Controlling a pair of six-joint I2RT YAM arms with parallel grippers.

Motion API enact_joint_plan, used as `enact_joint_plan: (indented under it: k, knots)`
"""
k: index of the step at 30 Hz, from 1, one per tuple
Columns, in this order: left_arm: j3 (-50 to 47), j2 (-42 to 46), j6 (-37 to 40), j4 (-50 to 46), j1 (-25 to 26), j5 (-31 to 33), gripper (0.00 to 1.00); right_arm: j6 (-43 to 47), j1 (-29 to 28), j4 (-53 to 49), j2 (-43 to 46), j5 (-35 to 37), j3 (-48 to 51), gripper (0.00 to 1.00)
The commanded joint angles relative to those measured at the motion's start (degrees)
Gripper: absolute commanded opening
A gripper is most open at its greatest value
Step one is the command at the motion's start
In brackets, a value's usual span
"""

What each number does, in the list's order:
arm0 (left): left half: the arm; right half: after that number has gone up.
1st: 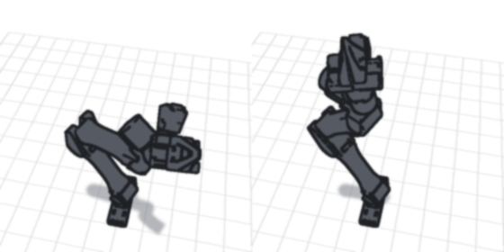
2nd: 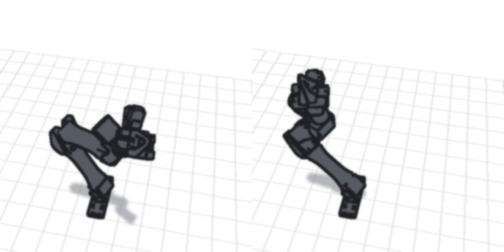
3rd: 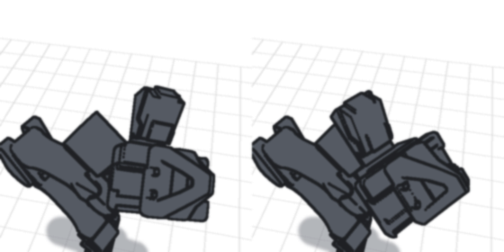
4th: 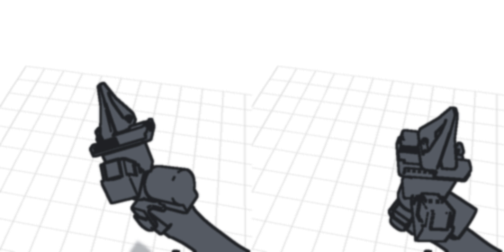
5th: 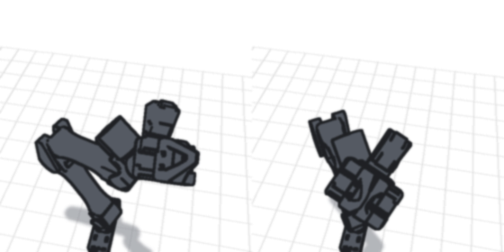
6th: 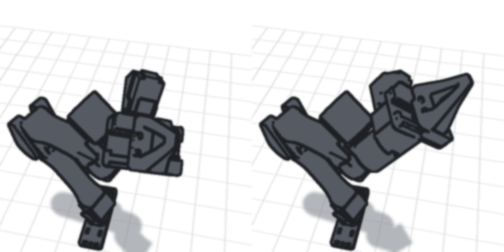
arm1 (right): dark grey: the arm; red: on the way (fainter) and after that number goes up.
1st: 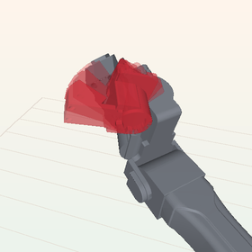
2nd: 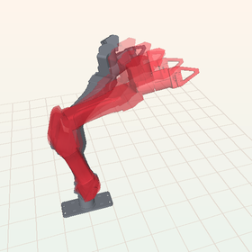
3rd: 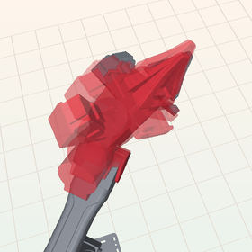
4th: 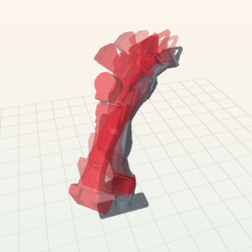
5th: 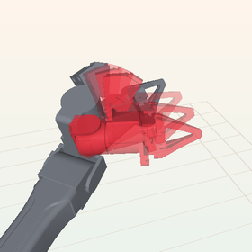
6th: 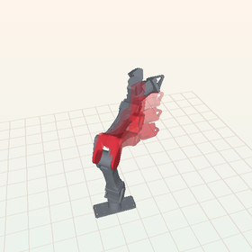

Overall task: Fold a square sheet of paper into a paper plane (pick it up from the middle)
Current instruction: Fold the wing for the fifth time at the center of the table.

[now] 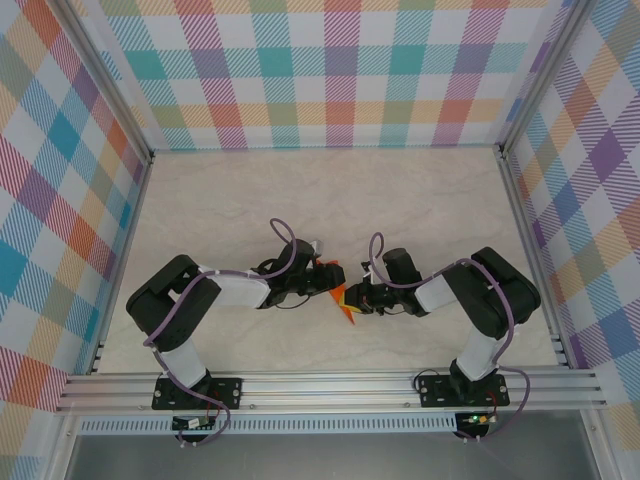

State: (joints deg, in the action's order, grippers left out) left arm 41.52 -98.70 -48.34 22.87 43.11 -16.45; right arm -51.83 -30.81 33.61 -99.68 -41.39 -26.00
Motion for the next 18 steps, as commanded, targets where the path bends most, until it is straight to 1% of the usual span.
enact_joint_plan:
  k: [1, 12, 18]
  knots:
    - [0.8, 0.8, 1.3, 1.3, 0.7, 0.7, 0.45, -0.5, 0.2, -2.3, -0.5, 2.4, 0.6, 0.06]
    - [-4.0, 10.6, 2.4, -0.6, 0.8, 3.0, 0.53, -4.1, 0.3, 1.7, -2.4, -0.2, -0.1, 0.04]
    - [-4.0, 9.1, 3.0, 0.8, 1.5, 1.7, 0.54, -5.2, 0.3, 2.1, -2.1, -0.8, -0.1, 0.04]
